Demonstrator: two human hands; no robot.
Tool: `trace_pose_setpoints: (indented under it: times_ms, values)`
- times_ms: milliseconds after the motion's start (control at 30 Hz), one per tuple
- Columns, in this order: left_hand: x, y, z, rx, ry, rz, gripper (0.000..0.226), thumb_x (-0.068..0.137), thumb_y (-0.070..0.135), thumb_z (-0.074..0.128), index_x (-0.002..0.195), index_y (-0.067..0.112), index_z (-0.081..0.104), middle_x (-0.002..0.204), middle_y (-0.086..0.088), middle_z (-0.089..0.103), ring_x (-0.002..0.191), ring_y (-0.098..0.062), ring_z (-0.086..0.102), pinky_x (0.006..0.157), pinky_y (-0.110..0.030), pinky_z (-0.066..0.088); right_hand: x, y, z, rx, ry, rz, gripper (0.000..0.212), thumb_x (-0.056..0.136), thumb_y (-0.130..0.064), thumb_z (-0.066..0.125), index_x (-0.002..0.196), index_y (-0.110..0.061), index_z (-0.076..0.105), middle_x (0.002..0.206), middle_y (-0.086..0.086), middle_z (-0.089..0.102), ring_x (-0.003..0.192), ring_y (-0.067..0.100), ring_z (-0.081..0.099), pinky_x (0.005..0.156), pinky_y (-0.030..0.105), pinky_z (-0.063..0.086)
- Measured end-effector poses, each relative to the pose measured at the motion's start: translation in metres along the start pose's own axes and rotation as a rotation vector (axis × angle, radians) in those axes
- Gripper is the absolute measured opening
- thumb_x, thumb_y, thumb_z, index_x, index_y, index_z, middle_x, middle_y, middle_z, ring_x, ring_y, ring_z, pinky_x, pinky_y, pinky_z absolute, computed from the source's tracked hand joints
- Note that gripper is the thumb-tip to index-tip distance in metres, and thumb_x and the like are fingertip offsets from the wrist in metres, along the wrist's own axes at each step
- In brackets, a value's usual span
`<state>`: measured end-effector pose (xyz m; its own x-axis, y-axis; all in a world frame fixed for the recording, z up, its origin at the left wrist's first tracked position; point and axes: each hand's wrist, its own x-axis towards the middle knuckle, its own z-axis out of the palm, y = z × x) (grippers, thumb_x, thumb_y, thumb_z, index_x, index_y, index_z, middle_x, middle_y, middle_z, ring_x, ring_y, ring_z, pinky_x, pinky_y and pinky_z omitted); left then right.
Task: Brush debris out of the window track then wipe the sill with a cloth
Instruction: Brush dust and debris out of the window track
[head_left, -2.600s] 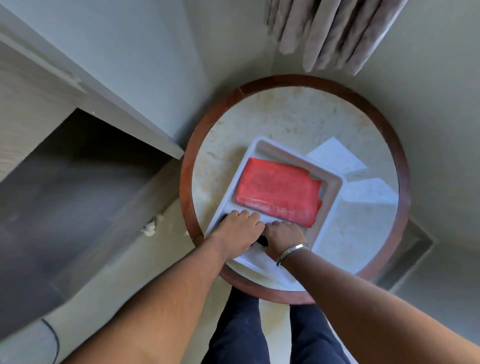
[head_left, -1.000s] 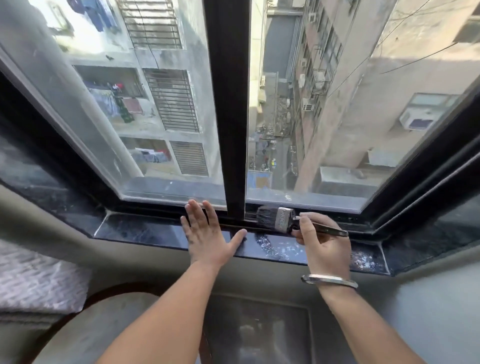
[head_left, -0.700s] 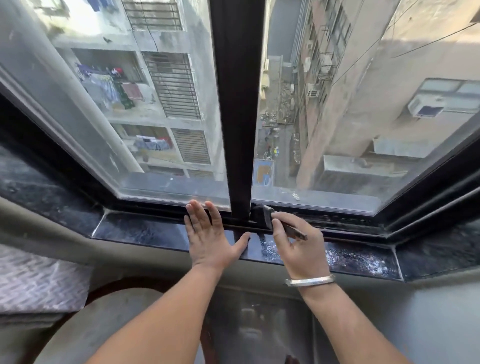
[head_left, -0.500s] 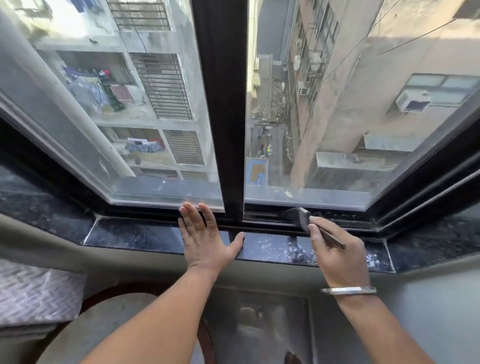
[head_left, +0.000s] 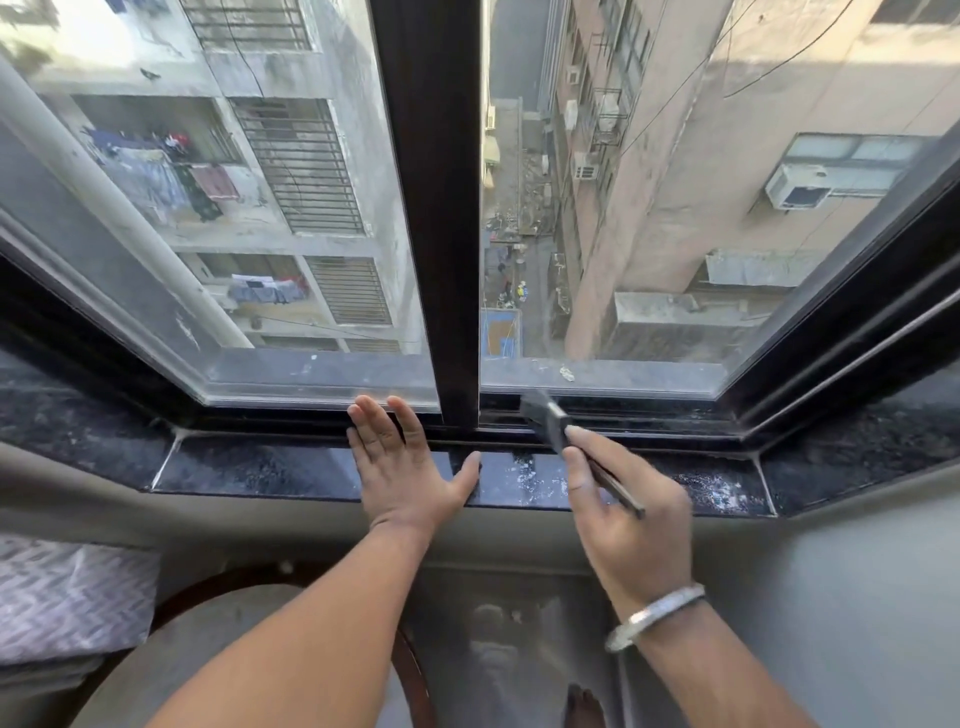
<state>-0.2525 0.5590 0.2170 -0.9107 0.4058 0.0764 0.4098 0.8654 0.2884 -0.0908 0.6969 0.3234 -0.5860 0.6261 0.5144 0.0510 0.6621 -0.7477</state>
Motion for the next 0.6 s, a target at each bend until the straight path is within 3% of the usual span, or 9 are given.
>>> trace_pose_setpoints:
  times_ms: [167,233,367,500,600]
  values:
    - [-0.001,0.000,-0.002,-0.006,-0.008,0.010,0.124,0.075,0.083,0.033,0.147,0.007,-0.033,0.151,-0.028,-0.038,0.145,-0.043,-0.029,0.121,-0.055,-0.009,0.004,-0.002,0.046,0.015,-0.179,-0.108,0.020,0.087,-0.015,0.067,0.106,-0.012,0.072,0.104,0.001,0.076,0.097,0.008,0.071,0.081,0.026,0.057]
    - [-0.001,0.000,-0.002,-0.011,-0.002,0.011,0.124,0.075,0.083,0.033,0.148,0.006,-0.032,0.152,-0.030,-0.035,0.146,-0.044,-0.028,0.122,-0.056,-0.008,0.002,0.010,0.040,-0.021,-0.234,-0.150,0.021,0.088,-0.016,0.066,0.107,-0.012,0.072,0.107,0.001,0.075,0.098,0.010,0.071,0.080,0.028,0.058]
    - [-0.001,0.001,-0.002,-0.015,0.010,0.006,0.123,0.074,0.082,0.031,0.149,0.005,-0.028,0.153,-0.031,-0.031,0.146,-0.045,-0.025,0.122,-0.058,-0.002,0.001,0.046,-0.005,-0.116,-0.276,-0.048,0.025,0.087,-0.017,0.070,0.112,-0.018,0.071,0.109,-0.004,0.075,0.096,0.010,0.072,0.078,0.033,0.058]
    - [-0.001,-0.001,0.000,-0.001,0.025,0.013,0.123,0.074,0.081,0.032,0.151,0.004,-0.024,0.156,-0.031,-0.028,0.147,-0.046,-0.022,0.122,-0.057,0.000,0.010,0.067,-0.059,-0.368,-0.167,0.092,0.026,0.085,-0.019,0.071,0.110,-0.028,0.070,0.112,-0.008,0.074,0.095,0.011,0.071,0.076,0.023,0.053]
    - [-0.001,-0.002,0.001,-0.006,0.036,0.015,0.122,0.075,0.080,0.034,0.153,0.002,-0.018,0.157,-0.038,-0.016,0.149,-0.048,-0.016,0.122,-0.058,0.002,0.012,0.066,-0.081,-0.557,-0.026,0.240,0.023,0.086,-0.020,0.068,0.107,-0.030,0.069,0.113,-0.004,0.074,0.092,0.024,0.072,0.065,0.032,0.054]
